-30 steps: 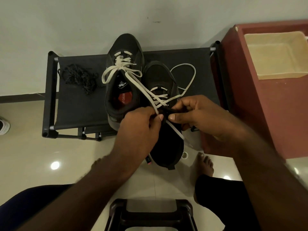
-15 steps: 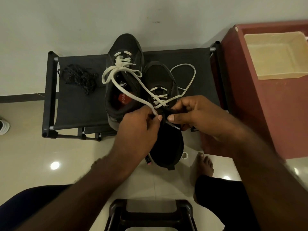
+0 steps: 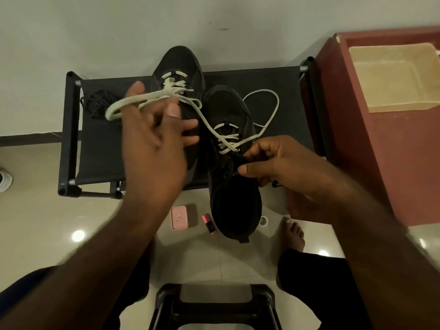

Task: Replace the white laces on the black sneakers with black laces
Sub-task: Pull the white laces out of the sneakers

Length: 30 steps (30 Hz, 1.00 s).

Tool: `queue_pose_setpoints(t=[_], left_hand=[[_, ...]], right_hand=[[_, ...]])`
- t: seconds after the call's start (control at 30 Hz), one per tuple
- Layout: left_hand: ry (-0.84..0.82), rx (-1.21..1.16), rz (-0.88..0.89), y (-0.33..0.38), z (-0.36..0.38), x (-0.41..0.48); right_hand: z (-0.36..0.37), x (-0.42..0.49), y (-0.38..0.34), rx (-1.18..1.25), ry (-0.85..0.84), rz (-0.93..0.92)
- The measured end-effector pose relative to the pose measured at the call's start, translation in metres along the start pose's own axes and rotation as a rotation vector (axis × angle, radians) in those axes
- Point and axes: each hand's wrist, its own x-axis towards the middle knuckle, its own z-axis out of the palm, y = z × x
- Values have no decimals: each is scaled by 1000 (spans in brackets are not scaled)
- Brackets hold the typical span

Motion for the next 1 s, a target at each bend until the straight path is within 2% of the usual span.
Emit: queue_pose_setpoints(t=[0.1, 0.2, 0.37, 0.5, 0.57, 0.7, 1.0], left_hand=[[-136, 282, -50, -3, 6, -10], [-229, 457, 29, -4, 11, -23], [-552, 854, 51, -25, 13, -33], [-542, 890, 82, -30, 14, -31], [-539, 894, 101, -31, 14, -31], [-559, 869, 119, -32, 13, -34], [-552, 825, 102, -35, 12, -34]], right_hand=[[3, 2, 2, -14, 16, -18], [4, 5, 2, -56, 20, -34], [6, 6, 3, -81, 7, -60], [7, 8, -4, 70, 262, -188], [12, 13, -3, 2, 338, -219], [25, 23, -1, -159, 233, -233], [25, 21, -3, -234, 135, -258]])
